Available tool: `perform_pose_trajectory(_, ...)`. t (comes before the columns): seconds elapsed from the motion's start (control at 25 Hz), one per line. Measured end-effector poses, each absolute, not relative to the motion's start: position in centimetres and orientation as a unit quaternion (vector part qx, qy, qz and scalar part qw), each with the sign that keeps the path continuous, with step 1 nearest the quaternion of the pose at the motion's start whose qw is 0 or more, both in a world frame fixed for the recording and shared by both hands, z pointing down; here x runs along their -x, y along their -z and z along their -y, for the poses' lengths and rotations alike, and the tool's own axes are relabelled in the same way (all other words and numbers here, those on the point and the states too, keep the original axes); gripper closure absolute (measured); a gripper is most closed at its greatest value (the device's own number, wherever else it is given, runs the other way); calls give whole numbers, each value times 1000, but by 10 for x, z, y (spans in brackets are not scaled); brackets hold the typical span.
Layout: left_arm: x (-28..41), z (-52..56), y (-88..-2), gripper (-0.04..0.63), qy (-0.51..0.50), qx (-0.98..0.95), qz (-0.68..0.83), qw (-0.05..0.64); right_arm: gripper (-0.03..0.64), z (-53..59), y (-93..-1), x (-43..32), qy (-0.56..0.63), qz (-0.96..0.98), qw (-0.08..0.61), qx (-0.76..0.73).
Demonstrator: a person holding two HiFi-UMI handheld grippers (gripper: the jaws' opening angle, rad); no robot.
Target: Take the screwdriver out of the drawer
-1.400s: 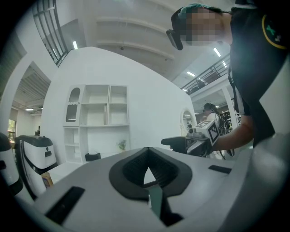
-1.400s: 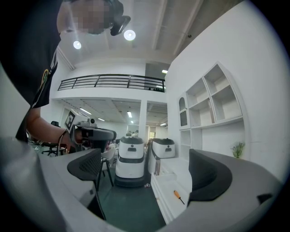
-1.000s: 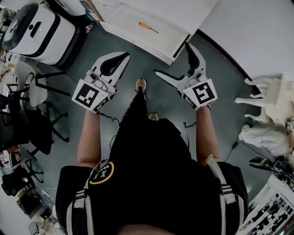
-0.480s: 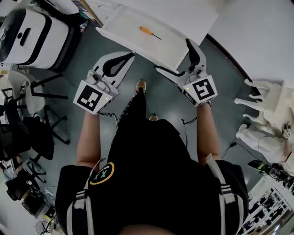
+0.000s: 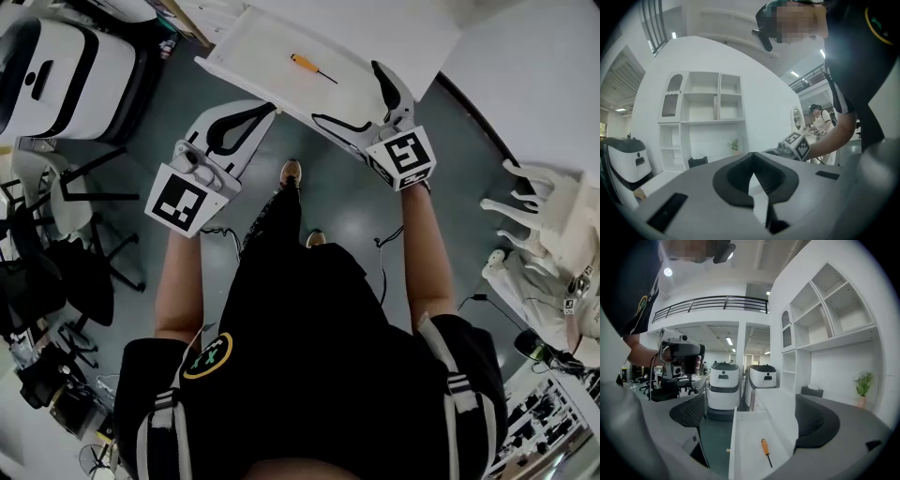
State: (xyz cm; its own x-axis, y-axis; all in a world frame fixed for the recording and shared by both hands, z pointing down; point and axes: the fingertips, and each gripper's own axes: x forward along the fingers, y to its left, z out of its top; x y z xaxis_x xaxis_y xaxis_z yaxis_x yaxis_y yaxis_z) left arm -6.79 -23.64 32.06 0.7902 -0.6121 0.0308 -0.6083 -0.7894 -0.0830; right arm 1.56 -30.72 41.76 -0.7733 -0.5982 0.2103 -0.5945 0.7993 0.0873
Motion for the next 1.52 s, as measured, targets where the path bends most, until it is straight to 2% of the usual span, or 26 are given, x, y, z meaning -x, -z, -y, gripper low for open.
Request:
perform_pose_trajectory(0.56,87,262,-331,578,24,943,-330,19,32,383,-524,17,-15,939,203,-279)
perform_pose_trajectory(1.52,99,287,-357,578,42,944,-327,-4,34,448,-713,43,-72,906,377,-180)
